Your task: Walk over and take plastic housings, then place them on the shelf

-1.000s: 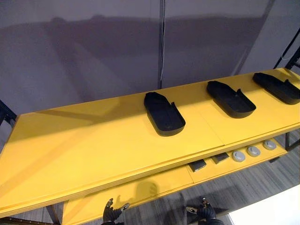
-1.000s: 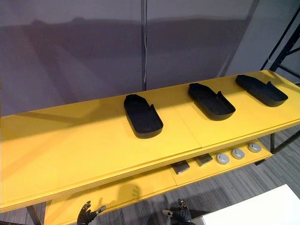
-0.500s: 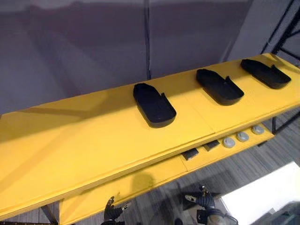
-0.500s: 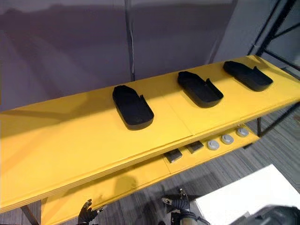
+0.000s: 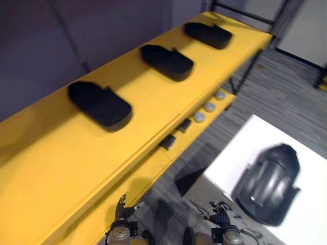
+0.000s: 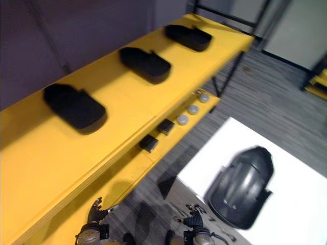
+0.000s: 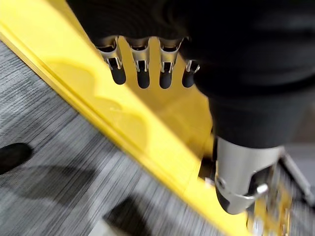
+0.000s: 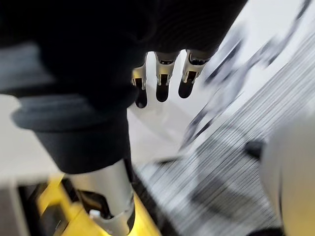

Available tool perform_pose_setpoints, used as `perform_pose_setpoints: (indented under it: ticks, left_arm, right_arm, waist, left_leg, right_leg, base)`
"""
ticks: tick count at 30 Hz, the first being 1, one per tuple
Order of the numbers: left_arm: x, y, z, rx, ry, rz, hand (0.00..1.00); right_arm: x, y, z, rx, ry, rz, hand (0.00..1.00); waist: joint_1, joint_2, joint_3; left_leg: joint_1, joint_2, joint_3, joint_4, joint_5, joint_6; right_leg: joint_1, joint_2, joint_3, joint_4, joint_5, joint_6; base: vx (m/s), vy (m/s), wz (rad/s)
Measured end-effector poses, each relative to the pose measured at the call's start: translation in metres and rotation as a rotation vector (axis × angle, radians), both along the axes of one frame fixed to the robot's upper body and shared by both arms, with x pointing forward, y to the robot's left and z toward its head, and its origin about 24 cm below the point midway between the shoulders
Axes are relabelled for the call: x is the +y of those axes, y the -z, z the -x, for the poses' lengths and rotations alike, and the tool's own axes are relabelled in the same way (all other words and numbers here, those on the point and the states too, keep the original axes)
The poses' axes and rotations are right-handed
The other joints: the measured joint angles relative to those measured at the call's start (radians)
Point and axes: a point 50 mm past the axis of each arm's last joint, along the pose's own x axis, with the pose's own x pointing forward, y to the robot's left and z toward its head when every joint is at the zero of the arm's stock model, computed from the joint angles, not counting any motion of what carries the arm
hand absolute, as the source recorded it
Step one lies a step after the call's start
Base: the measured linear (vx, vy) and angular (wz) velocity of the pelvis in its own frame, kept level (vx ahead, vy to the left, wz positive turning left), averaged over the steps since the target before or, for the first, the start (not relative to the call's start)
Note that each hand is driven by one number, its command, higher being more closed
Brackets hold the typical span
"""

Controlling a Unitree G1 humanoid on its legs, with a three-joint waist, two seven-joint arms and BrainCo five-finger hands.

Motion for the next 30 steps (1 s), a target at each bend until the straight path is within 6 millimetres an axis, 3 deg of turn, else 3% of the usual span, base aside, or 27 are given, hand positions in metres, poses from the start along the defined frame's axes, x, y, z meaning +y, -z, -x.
perform_pose_setpoints:
  ticks: [3,5,7,8,11,12,14,15,16,18,20,22,23,24,30]
  left_arm:
    - [-0.005,0.003,0.001,0.02,0.032,0.01,0.0]
    - [-0.006,0.006,0.005,0.035,0.043,0.007,0.0]
    - [0.002,0.01,0.016,0.069,0.035,-0.012,0.0]
    - [0.003,0.012,0.019,0.082,0.034,-0.013,0.0]
    - [0.0,0.017,0.025,0.116,0.033,-0.002,0.0]
    - [0.0,0.017,0.025,0.118,0.034,0.0,0.0]
    - [-0.001,0.017,0.024,0.117,0.034,0.001,0.0]
    - [-0.001,0.019,0.027,0.128,0.031,0.004,0.0]
    - [-0.001,0.02,0.029,0.134,0.027,0.006,0.0]
    - [0.003,0.022,0.033,0.144,-0.002,0.016,0.0]
    - [0.001,0.021,0.029,0.137,-0.001,0.02,0.0]
    - [0.002,0.023,0.032,0.143,-0.018,0.03,0.0]
    - [0.001,0.023,0.032,0.146,-0.019,0.034,0.0]
    - [0.001,0.023,0.032,0.146,-0.019,0.034,0.0]
    - [0.006,0.024,0.033,0.154,-0.019,0.021,0.0]
  right_arm:
    - [-0.006,0.0,0.003,0.003,0.038,0.008,0.0]
    - [-0.004,0.001,0.004,0.007,0.037,0.001,0.0]
    - [0.004,0.001,0.002,0.002,0.03,-0.017,0.0]
    - [0.005,0.001,0.001,0.002,0.028,-0.015,0.0]
    - [-0.001,0.003,0.008,0.019,0.029,0.001,0.0]
    - [0.0,0.004,0.009,0.021,0.029,0.0,0.0]
    - [-0.001,0.004,0.009,0.022,0.031,0.002,0.0]
    - [-0.002,0.004,0.011,0.026,0.034,0.006,0.0]
    - [-0.002,0.004,0.012,0.028,0.035,0.007,0.0]
    - [-0.002,0.004,0.009,0.022,0.039,0.013,0.0]
    - [-0.005,0.005,0.011,0.037,0.042,0.02,0.0]
    - [-0.007,0.007,0.015,0.05,0.049,0.025,0.0]
    - [-0.01,0.006,0.015,0.047,0.064,0.027,0.0]
    - [-0.013,0.008,0.021,0.057,0.091,0.027,0.0]
    - [-0.013,0.01,0.029,0.067,0.162,-0.003,0.0]
  waist:
    - [-0.008,-0.004,-0.001]
    - [-0.004,0.002,0.003]
    - [0.014,0.008,0.002]
    - [0.016,0.004,0.004]
    - [0.008,0.026,0.02]
    - [0.0,0.033,0.026]
    - [0.011,0.034,0.045]
    - [0.026,0.037,0.054]
    - [0.029,0.038,0.056]
    - [0.036,0.04,0.065]
    - [0.036,0.038,0.066]
    - [0.037,0.046,0.062]
    - [0.034,0.06,0.054]
    - [0.031,0.062,0.046]
    - [0.022,0.064,0.033]
  left_leg:
    - [0.025,0.009,0.028,-0.012,0.011,-0.013]
    - [0.045,0.027,0.068,-0.021,0.011,-0.015]
    - [0.075,0.056,0.151,-0.04,0.006,-0.041]
    - [0.089,0.057,0.16,-0.041,0.009,-0.049]
    - [0.106,0.096,0.169,0.007,-0.007,-0.082]
    - [0.092,0.133,0.174,0.062,-0.04,-0.097]
    - [0.086,0.145,0.11,0.103,-0.115,-0.137]
    - [0.082,0.107,-0.01,0.11,-0.155,-0.138]
    - [0.079,0.086,-0.076,0.11,-0.159,-0.134]
    - [0.06,-0.005,-0.33,0.122,-0.163,-0.1]
    - [0.039,-0.047,-0.445,0.125,-0.163,-0.101]
    - [0.044,-0.045,-0.468,0.086,-0.143,-0.079]
    - [0.043,-0.031,-0.463,0.049,-0.09,-0.066]
    - [0.062,-0.034,-0.45,0.02,-0.078,-0.058]
    - [0.129,-0.049,-0.405,-0.065,-0.069,-0.045]
  right_leg:
    - [0.028,0.008,0.05,-0.103,0.065,-0.006]
    - [0.026,-0.018,-0.084,-0.087,0.031,-0.027]
    - [0.005,-0.075,-0.332,0.021,0.019,-0.035]
    - [0.007,-0.077,-0.335,0.025,0.017,-0.032]
    - [0.015,-0.035,-0.285,0.012,0.013,-0.033]
    - [0.012,-0.015,-0.277,0.012,0.01,-0.038]
    - [0.01,0.017,-0.229,0.017,0.006,-0.044]
    - [0.009,0.04,-0.178,0.026,0.001,-0.052]
    - [0.012,0.051,-0.155,0.028,-0.001,-0.055]
    - [0.009,0.081,-0.075,0.024,0.005,-0.08]
    - [0.015,0.077,-0.041,0.021,0.007,-0.079]
    - [0.028,0.08,-0.014,0.018,0.009,-0.073]
    - [0.033,0.086,-0.005,0.017,0.006,-0.069]
    - [0.036,0.084,0.016,0.015,0.001,-0.06]
    - [0.046,0.077,0.051,0.016,-0.007,-0.049]
  base:
    - [-0.12,0.012,-0.61]
    - [-0.15,0.005,-0.59]
    - [-0.06,-0.015,-0.89]
    - [-0.07,-0.054,-0.61]
    - [-0.1,-0.126,-0.41]
    - [-0.06,-0.145,-0.36]
    - [-0.05,-0.138,-0.81]
    - [-0.03,-0.067,-1.11]
    - [0.02,0.004,-1.19]
    - [0.06,0.031,-0.98]
    - [0.04,-0.015,-0.61]
    - [0.06,-0.02,-0.57]
    - [0.1,0.036,-0.35]
    - [0.14,0.093,-0.29]
    - [0.15,0.105,-0.2]
